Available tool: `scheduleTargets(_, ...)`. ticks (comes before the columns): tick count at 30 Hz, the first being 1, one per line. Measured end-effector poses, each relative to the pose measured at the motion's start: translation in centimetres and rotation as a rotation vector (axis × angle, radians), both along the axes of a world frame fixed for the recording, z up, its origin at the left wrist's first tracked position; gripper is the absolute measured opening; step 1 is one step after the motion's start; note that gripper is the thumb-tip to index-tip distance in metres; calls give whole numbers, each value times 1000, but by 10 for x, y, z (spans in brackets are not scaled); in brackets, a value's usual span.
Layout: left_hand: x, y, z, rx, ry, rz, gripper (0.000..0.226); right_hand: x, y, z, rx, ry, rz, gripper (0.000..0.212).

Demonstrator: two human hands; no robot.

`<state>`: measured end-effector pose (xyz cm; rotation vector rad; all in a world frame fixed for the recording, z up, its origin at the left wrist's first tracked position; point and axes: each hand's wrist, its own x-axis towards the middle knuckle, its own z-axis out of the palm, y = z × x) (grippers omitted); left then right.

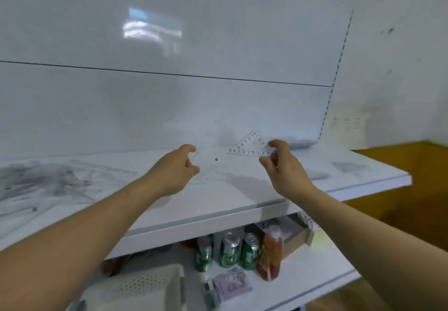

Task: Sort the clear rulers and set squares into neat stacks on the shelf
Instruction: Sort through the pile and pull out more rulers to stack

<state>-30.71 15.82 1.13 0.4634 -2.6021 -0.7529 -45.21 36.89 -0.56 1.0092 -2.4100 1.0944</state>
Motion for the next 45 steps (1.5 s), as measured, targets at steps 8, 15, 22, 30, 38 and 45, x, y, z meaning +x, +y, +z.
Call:
scheduleTargets(8,-116,132,-23,-61,-72,-82,53,-85,167,-13,93,-120,-161,43)
scheduleTargets(15,-157,156,-32,-51,-101,-16,46,-126,197,-25,142,-157,-163,45)
scheduleTargets(22,-180,130,-34,35,-116,50,41,-154,152,-27,326,-47,-68,44)
scheduleTargets(30,-191,135,-34,94,-122,128,45,-182,133,-28,487,-42,19,45)
scheduleTargets(38,-197,174,-35,97,-102,233,49,-196,150,-26,564,79,111,60)
scheduleTargets(45,-209,209,-35,44,-125,209,55,-225,191,-34,657,158,101,75)
